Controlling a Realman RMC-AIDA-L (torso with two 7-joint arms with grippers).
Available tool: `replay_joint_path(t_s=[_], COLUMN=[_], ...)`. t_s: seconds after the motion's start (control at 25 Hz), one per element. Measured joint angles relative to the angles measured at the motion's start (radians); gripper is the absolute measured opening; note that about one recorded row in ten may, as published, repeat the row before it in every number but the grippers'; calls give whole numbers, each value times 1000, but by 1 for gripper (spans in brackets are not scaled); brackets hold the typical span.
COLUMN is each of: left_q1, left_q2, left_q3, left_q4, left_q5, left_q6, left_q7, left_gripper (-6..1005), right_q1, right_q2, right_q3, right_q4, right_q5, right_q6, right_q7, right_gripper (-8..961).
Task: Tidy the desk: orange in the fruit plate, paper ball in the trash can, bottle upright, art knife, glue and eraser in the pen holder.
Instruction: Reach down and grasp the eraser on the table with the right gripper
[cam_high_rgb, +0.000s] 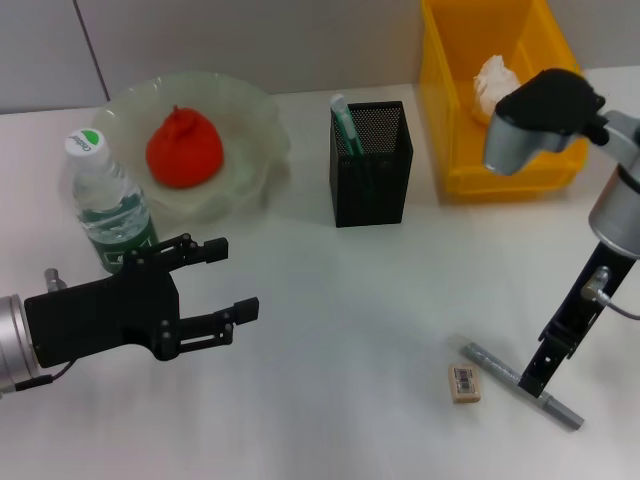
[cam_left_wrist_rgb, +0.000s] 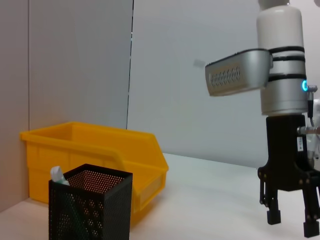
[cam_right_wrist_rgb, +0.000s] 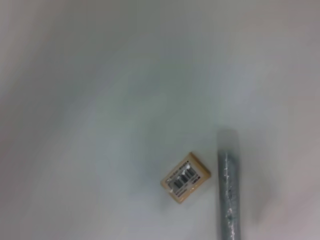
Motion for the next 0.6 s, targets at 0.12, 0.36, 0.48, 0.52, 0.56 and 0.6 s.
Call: replay_joint_path(t_s=[0.12,0.36,0.48,0.52,0.56,0.6], left_q1=[-1,-2,-3,-3,-3,-3], left_q2=[0,0,1,1,1,1], left_q3=[-1,-1,-3,-5,-6,-7], left_q4=[0,1,2,2,2,2], left_q5=[0,0,0,0,0,0], left_q6=[0,-1,-1,-1,-1,-1], left_q7=[0,-1,-3,-3,-3,-3], left_gripper=[802,802,802,802,802,802], right_q1=[-1,-3,-8,-8,-10,-12], right_q2=[2,5,6,6,6,7], right_q3=[-16,-39,-71,-71,-82,-99], right_q4=[7,22,24,24,24,26], right_q5=[1,7,36,36,39,40], right_q6=[21,60,74,74,80,87], right_q7=[2,3,-1,-1,-1,-1], right_gripper=[753,754,754,753,751,750])
